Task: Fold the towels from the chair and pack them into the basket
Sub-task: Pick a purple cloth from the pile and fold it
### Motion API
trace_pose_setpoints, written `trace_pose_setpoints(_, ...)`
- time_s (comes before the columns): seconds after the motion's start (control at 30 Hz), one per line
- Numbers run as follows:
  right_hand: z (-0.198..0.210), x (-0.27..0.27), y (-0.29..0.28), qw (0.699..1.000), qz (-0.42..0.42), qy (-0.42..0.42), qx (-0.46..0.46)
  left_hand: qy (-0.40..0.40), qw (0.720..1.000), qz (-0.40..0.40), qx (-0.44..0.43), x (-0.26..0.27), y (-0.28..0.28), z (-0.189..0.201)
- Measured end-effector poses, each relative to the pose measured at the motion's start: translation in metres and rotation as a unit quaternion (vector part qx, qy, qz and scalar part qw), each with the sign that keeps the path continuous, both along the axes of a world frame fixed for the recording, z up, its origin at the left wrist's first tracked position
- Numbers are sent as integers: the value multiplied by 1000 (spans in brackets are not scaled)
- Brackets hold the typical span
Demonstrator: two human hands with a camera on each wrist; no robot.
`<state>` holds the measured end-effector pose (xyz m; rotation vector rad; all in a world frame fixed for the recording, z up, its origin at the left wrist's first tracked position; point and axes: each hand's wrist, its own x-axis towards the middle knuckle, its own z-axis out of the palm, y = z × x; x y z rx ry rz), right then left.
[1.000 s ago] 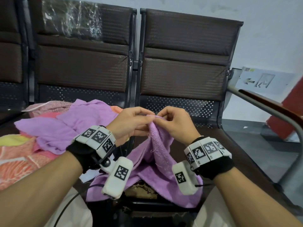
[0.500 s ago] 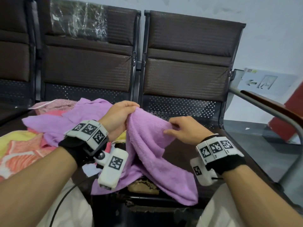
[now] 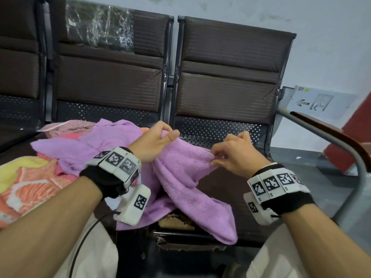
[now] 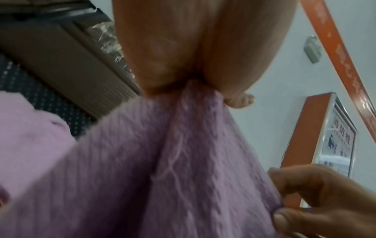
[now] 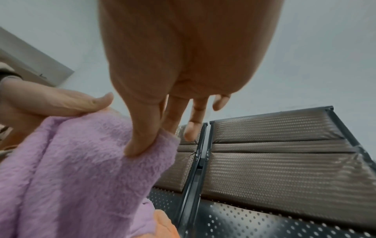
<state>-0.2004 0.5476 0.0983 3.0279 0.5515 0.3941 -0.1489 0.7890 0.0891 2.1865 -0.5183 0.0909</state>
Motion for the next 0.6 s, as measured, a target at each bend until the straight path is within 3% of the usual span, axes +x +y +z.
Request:
trace_pose_setpoints(0.07,1,-7,-7,999,4,39,-5,-2,997,-43,62,-5,6,-1)
trace_pose_setpoints(0.23,0,-20,-10,983,-29,47,174,-50,976,-100,189,-11,7,-8)
trace_pose_setpoints(0.3,-2,-20,-8,981,-56,51,180,-78,971,-93,208,-13,5,-8)
trace_pose_setpoints(0.47,-1,-15,2,991,-74,58,97,-152,962,-52,221,-16,3,-2)
trace_pose_setpoints(0.6,19,-11,3,979,-83,-44,184,-175,966,-26,187,-20,0,9)
